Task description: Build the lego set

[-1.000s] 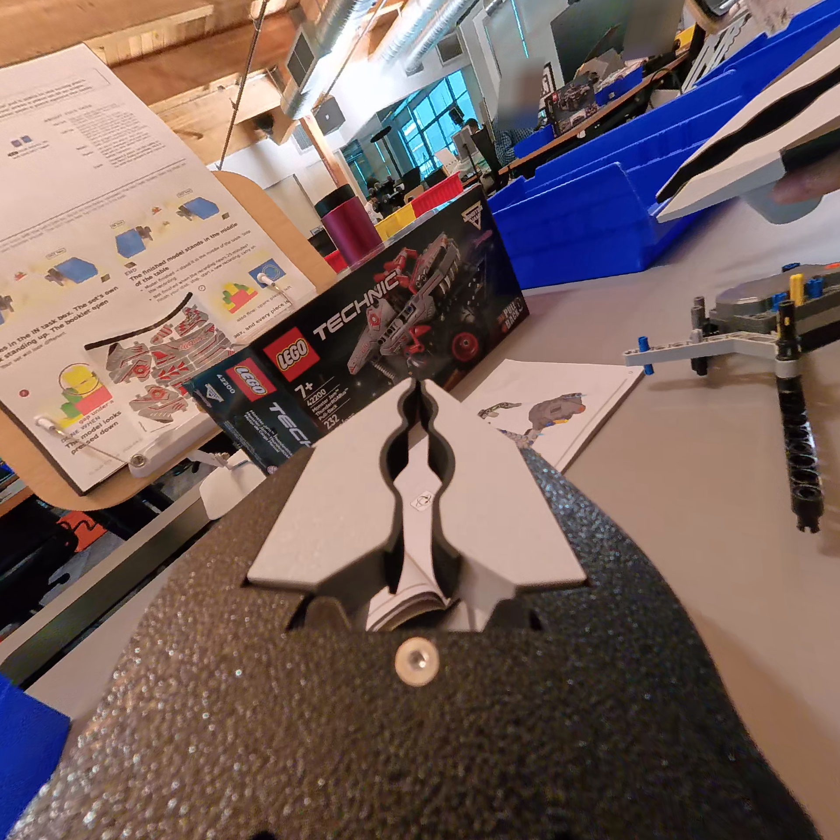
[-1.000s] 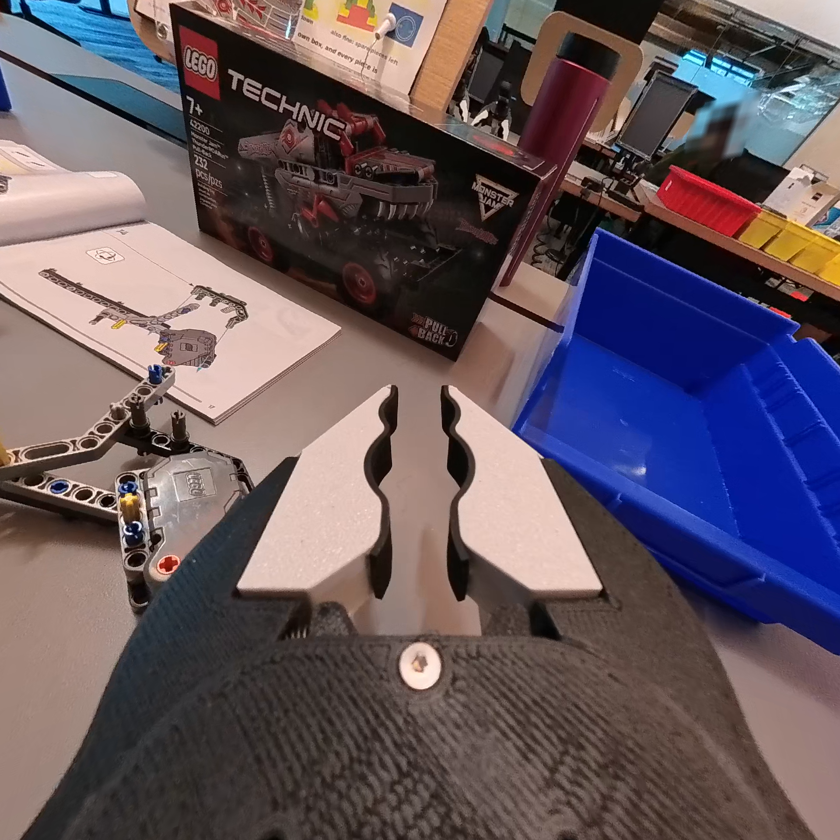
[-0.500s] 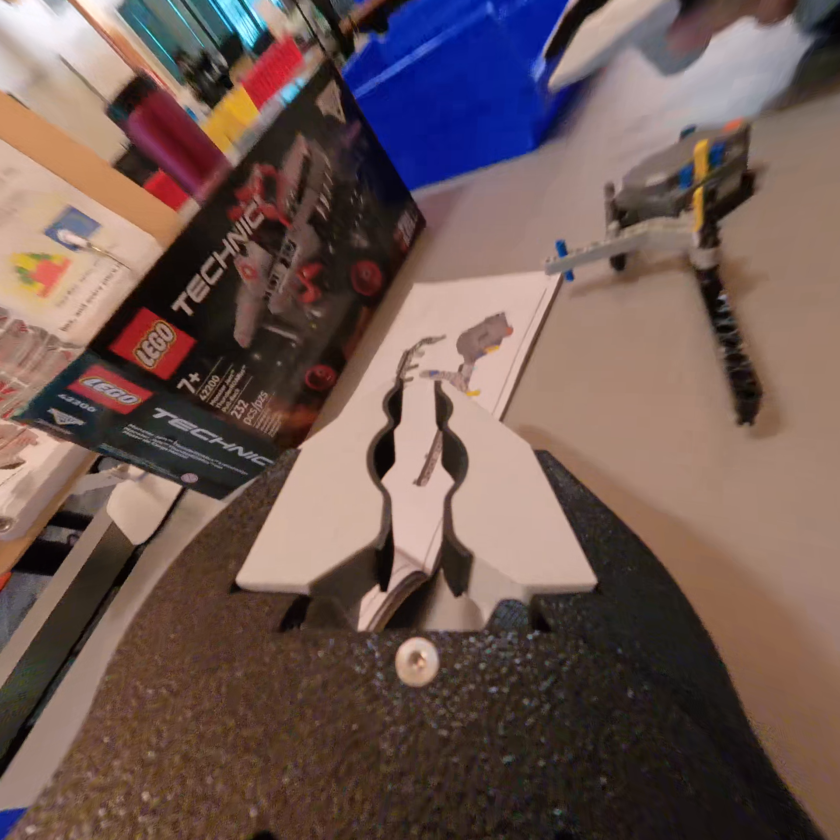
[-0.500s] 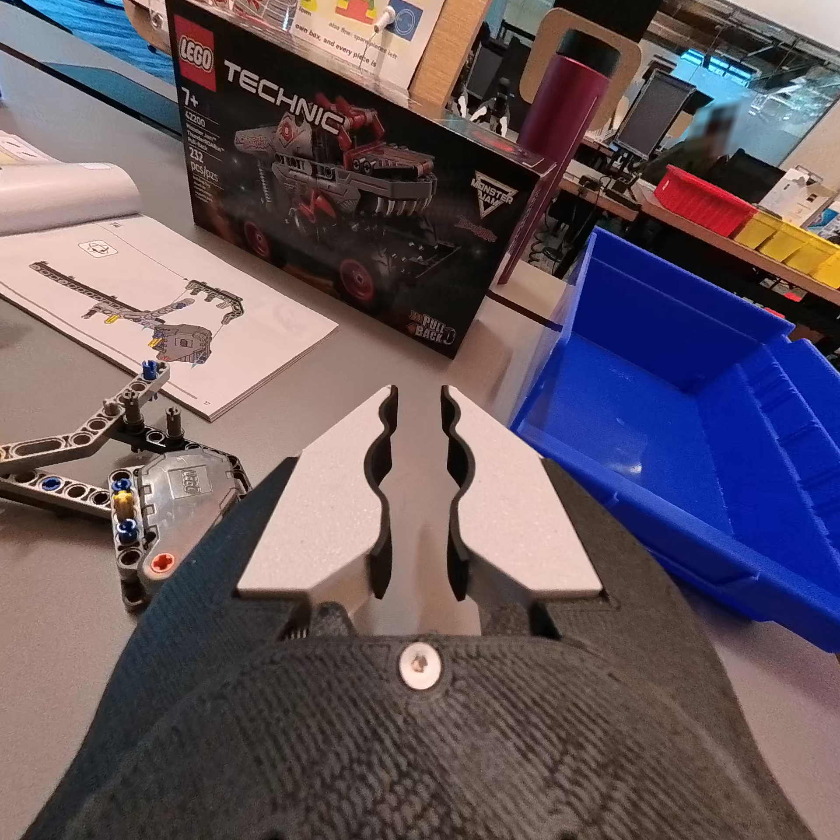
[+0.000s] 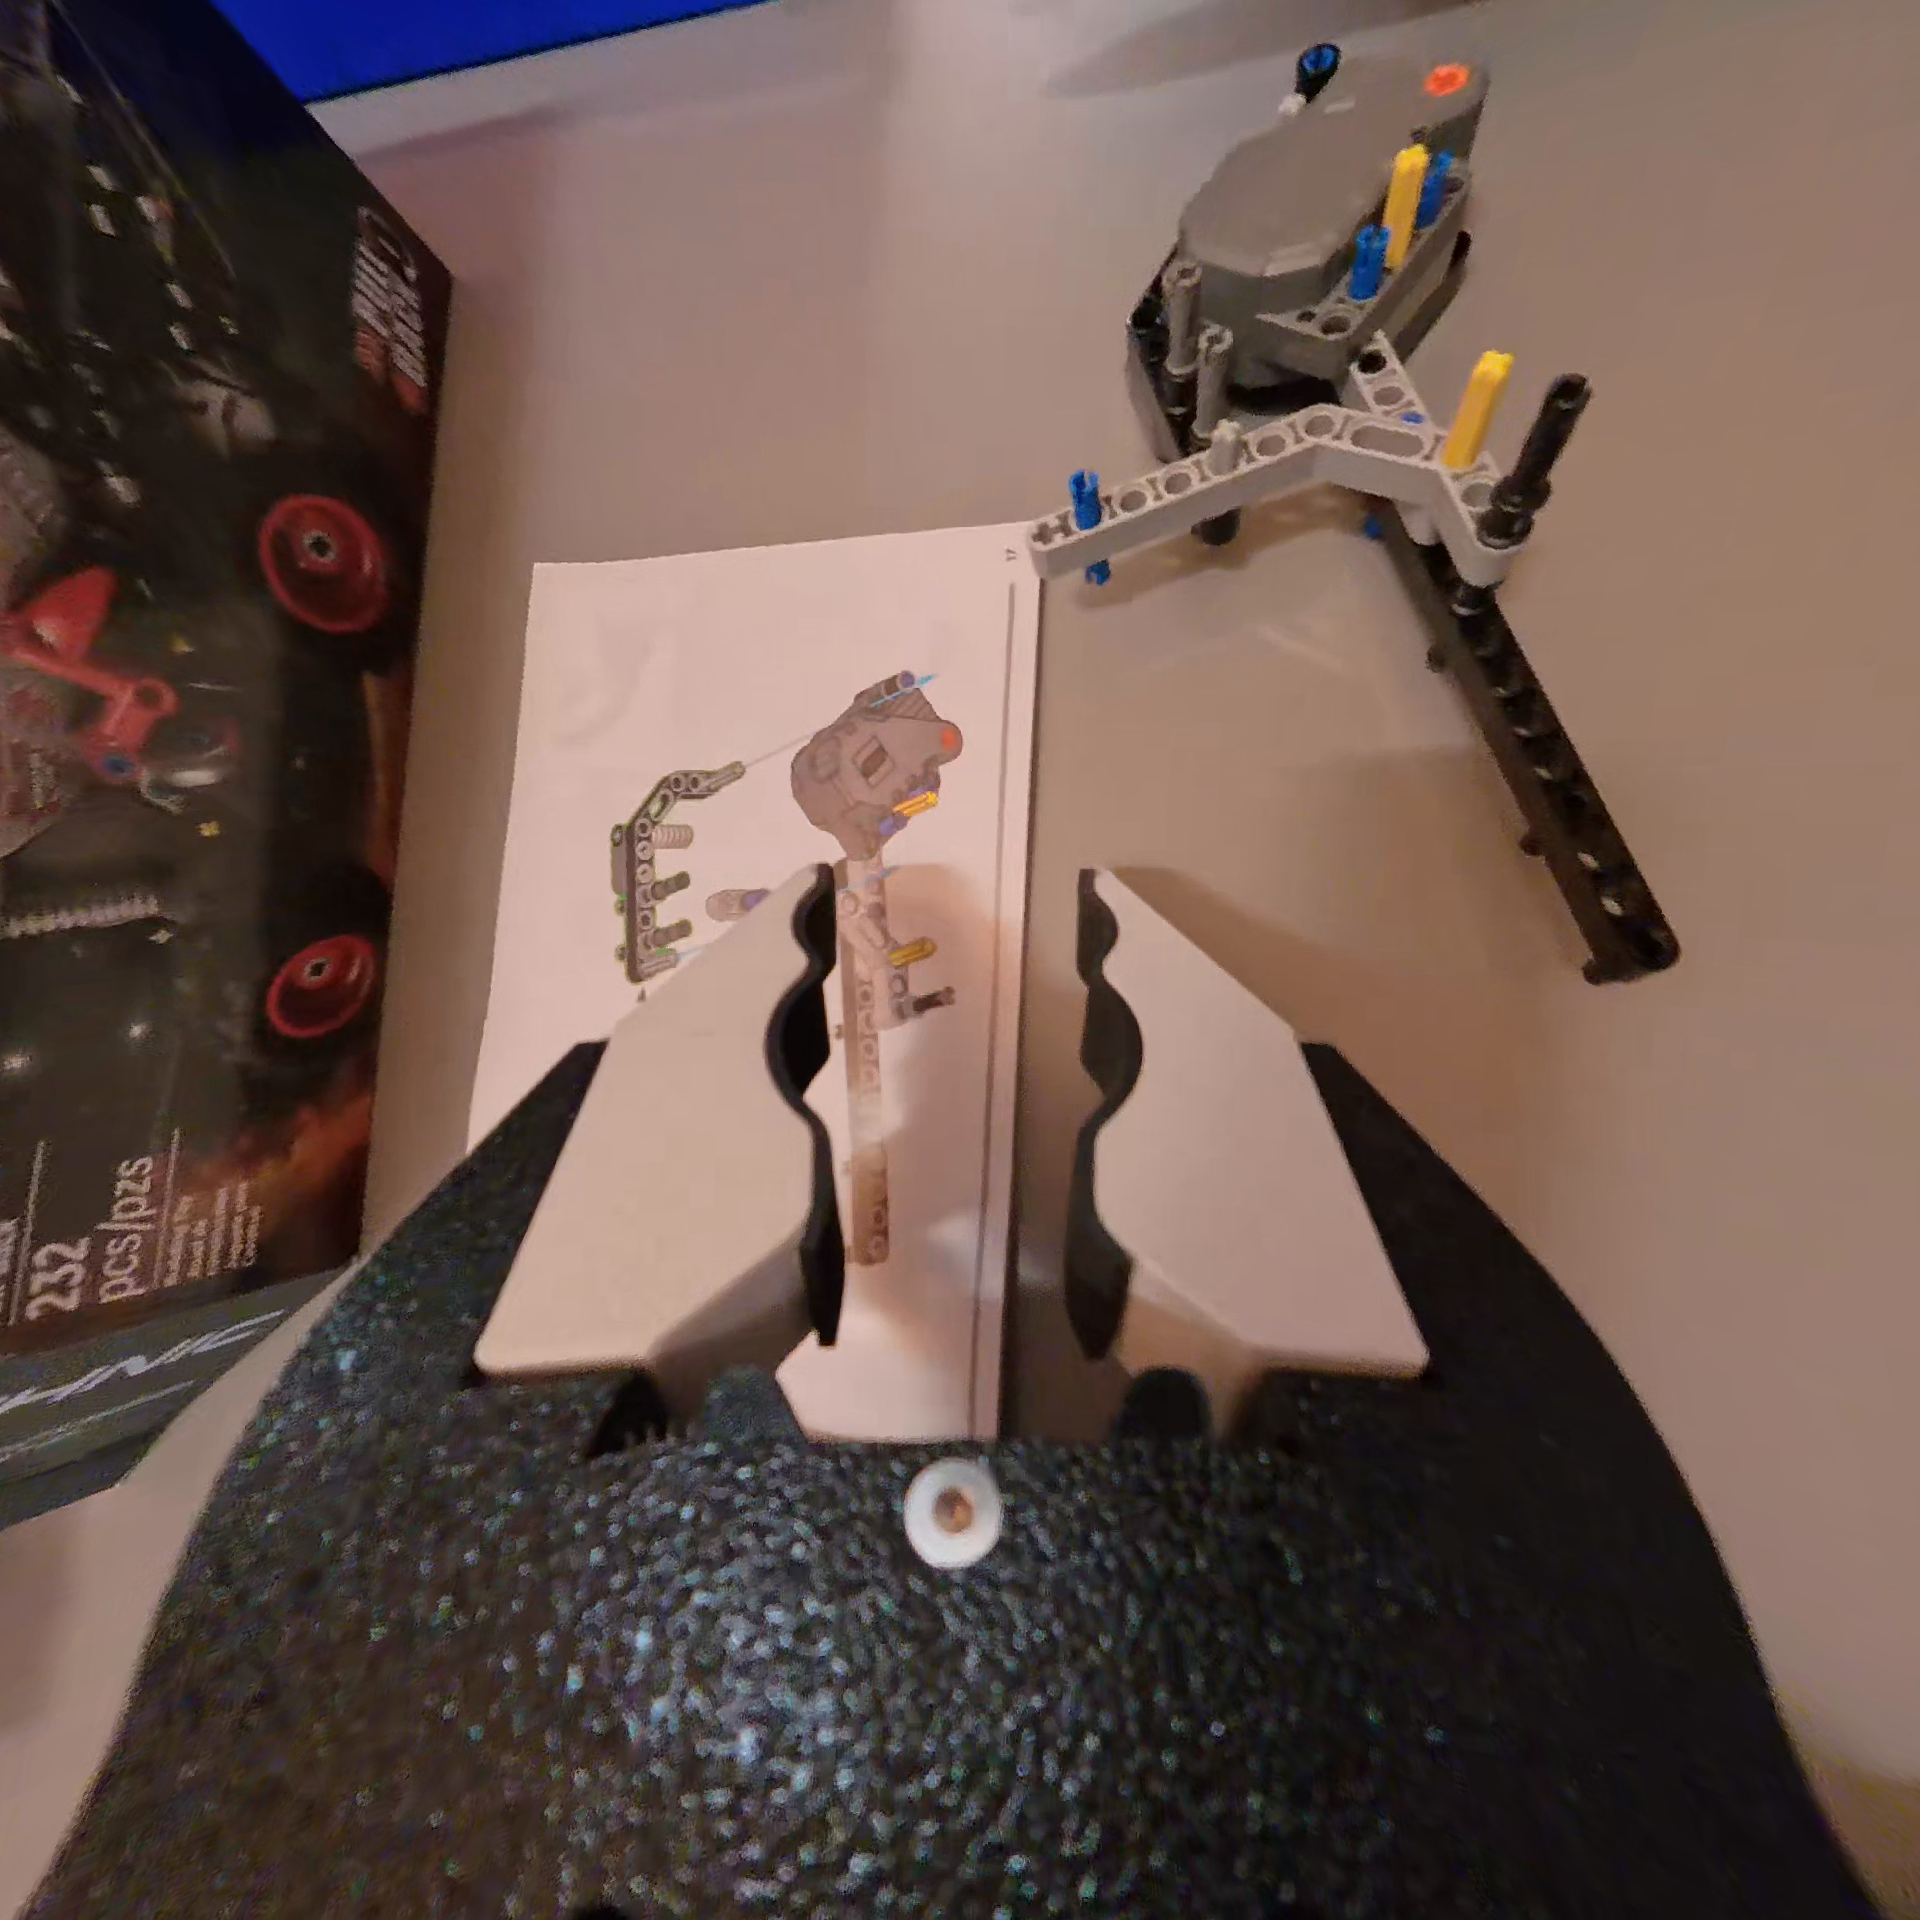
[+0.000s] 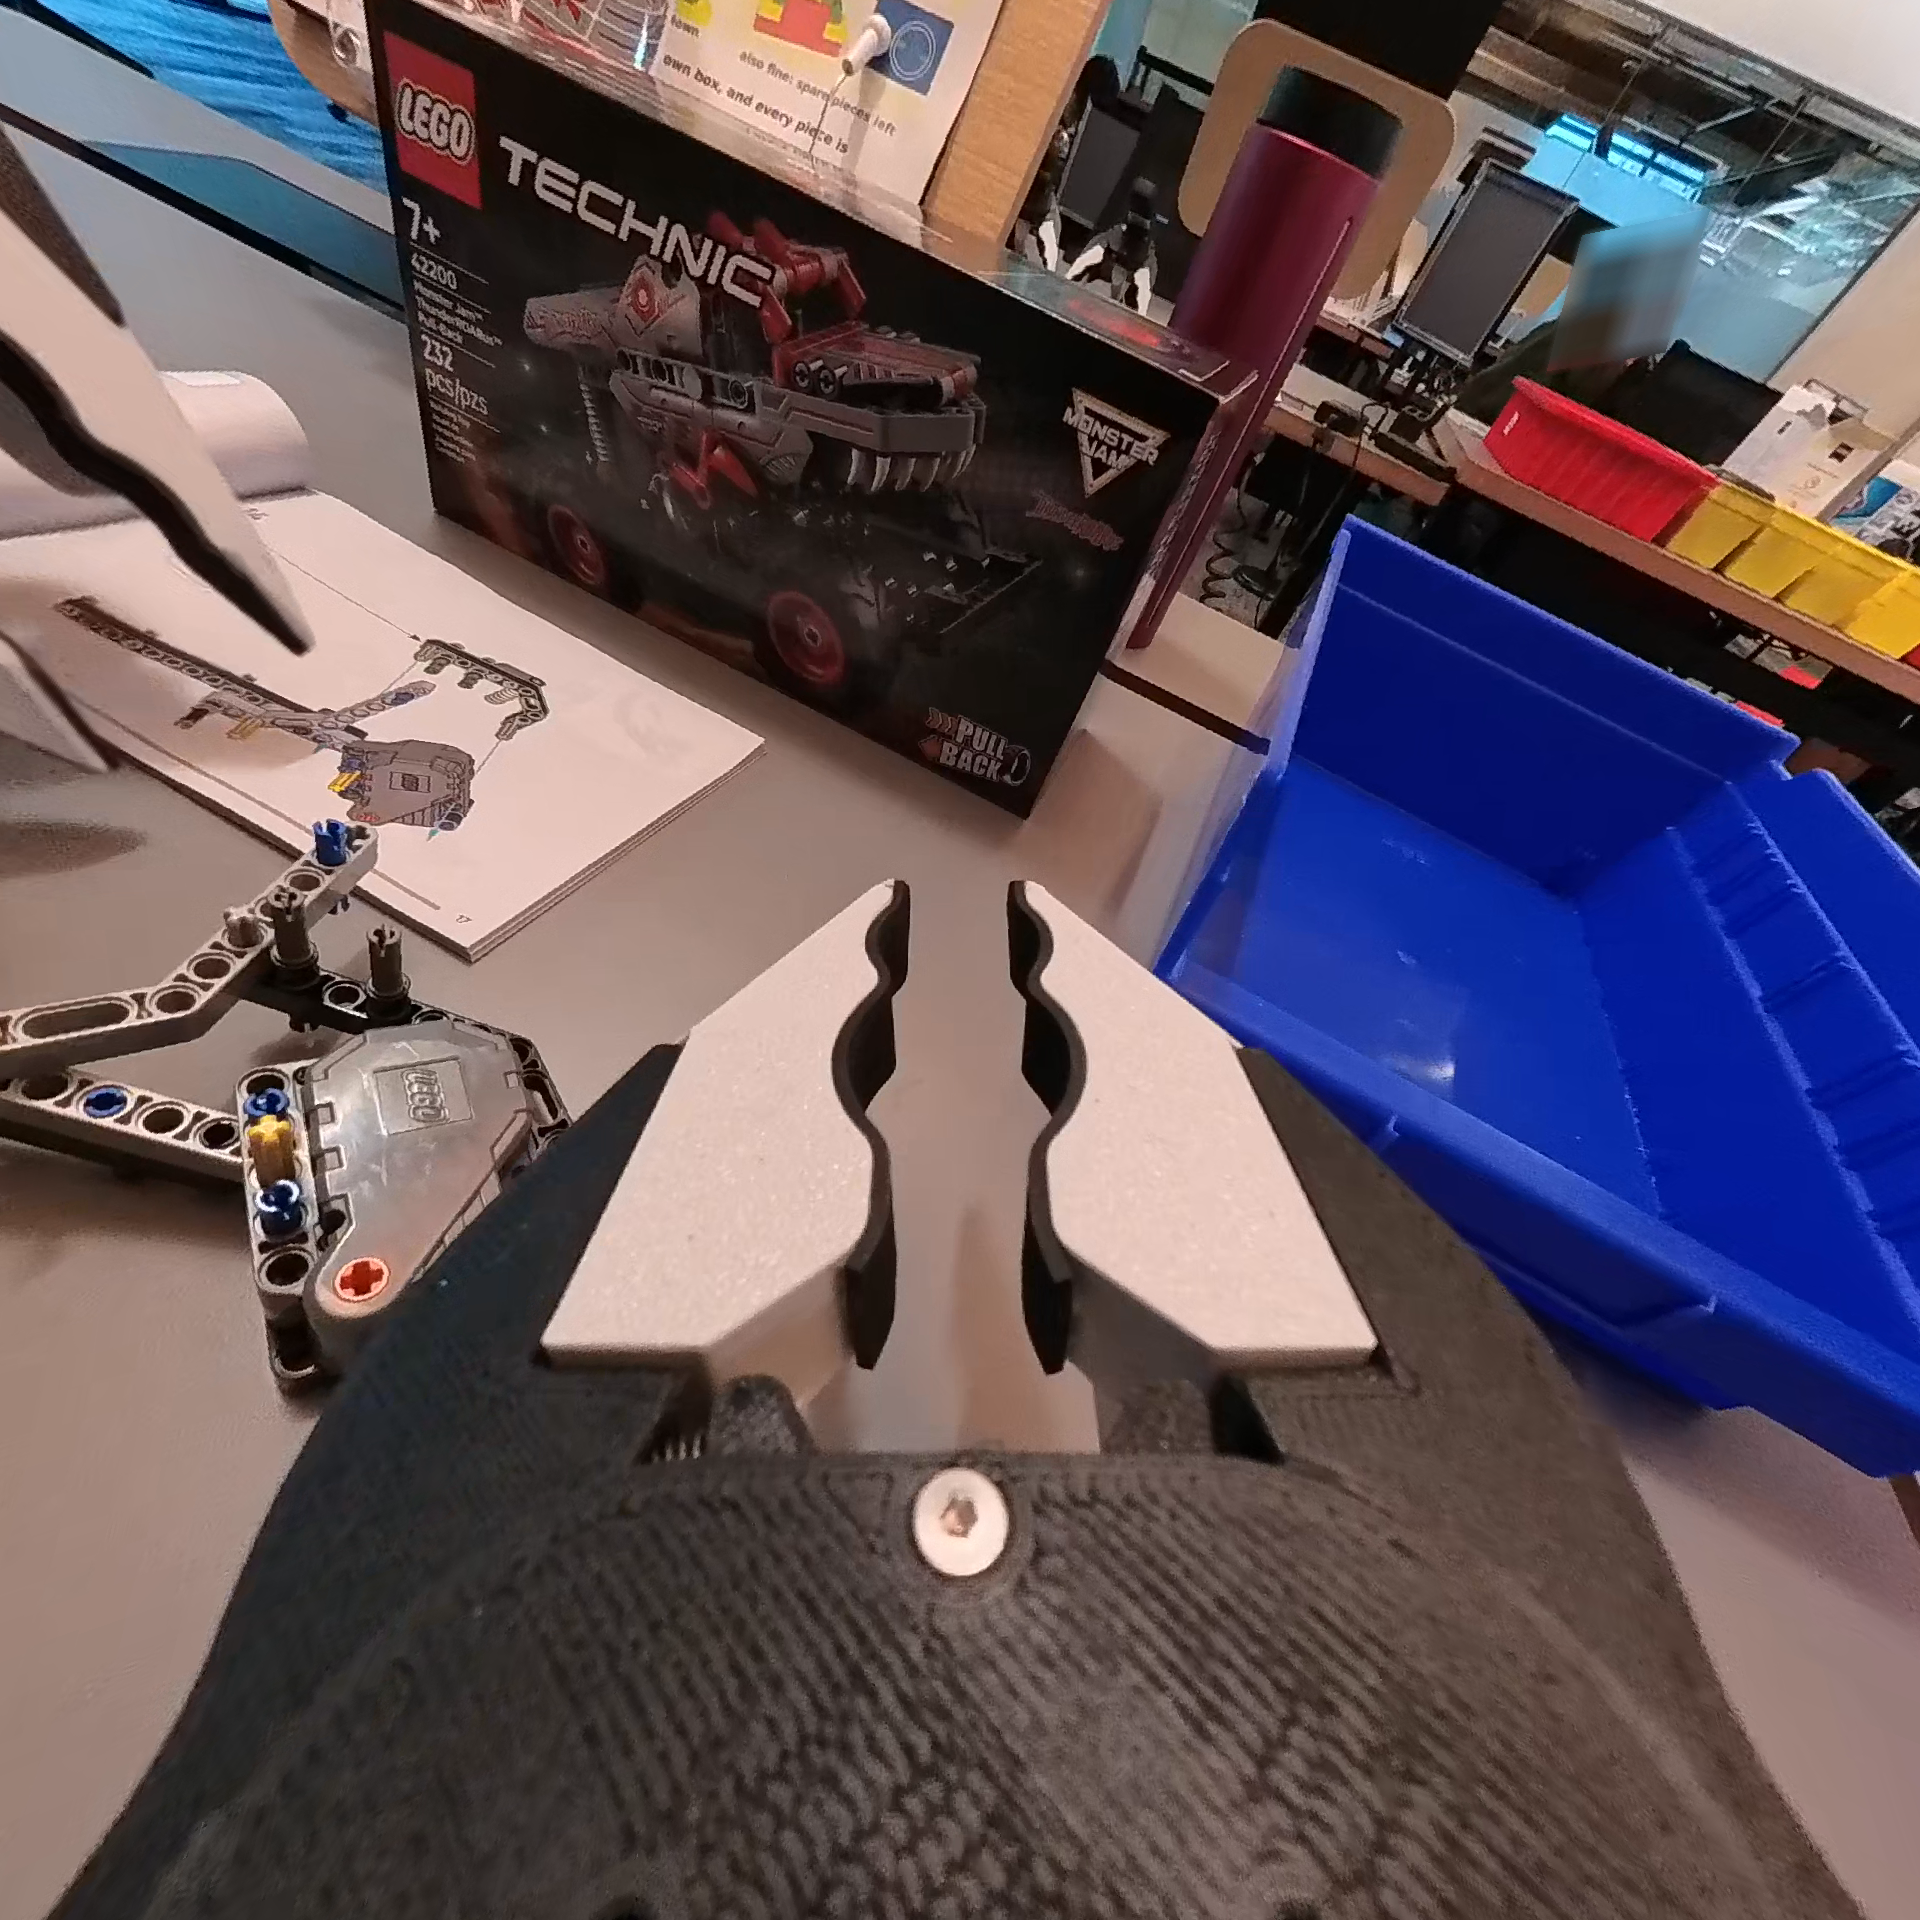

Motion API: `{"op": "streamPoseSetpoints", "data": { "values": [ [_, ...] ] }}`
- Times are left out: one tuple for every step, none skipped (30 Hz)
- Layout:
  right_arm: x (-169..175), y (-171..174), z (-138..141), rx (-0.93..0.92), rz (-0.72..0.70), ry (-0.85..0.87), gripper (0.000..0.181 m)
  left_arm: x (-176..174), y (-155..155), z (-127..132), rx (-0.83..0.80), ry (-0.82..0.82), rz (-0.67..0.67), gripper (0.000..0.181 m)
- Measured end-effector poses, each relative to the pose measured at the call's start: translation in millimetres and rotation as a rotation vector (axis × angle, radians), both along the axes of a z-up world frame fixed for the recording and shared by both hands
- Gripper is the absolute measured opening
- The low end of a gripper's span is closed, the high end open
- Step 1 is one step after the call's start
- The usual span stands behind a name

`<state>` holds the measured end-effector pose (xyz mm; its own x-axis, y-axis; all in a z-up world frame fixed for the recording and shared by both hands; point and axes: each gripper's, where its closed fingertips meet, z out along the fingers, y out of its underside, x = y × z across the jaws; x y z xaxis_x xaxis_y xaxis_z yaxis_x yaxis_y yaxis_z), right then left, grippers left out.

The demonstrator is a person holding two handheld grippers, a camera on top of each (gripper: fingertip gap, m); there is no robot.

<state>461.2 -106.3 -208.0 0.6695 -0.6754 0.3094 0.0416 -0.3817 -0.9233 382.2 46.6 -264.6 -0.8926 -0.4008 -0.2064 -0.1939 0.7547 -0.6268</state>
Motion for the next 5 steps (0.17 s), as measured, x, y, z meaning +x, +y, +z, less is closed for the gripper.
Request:
{"op": "streamPoseSetpoints", "data": {
  "values": [
    [-0.2,0.2,0.3,0.0,0.001,-0.002,0.016,-1.3,-0.1,-1.8,0.007,0.004,-0.005,0.043],
    [-0.2,0.3,0.5,0.0,0.002,-0.003,0.016,-2.2,0.5,-3.2,0.014,0.004,-0.006,0.041],
    [-0.3,0.3,0.7,0.0,0.002,-0.002,0.016,-3.3,1.4,-4.6,0.021,0.007,-0.009,0.04],
    [-0.3,0.5,0.8,0.001,0.002,-0.003,0.016,-3.5,2.8,-5.5,0.028,0.008,-0.009,0.037],
    [-0.5,0.8,0.9,0.002,0.004,-0.003,0.016,-2.6,4.8,-5.9,0.036,0.005,-0.003,0.035]
  ]
}}
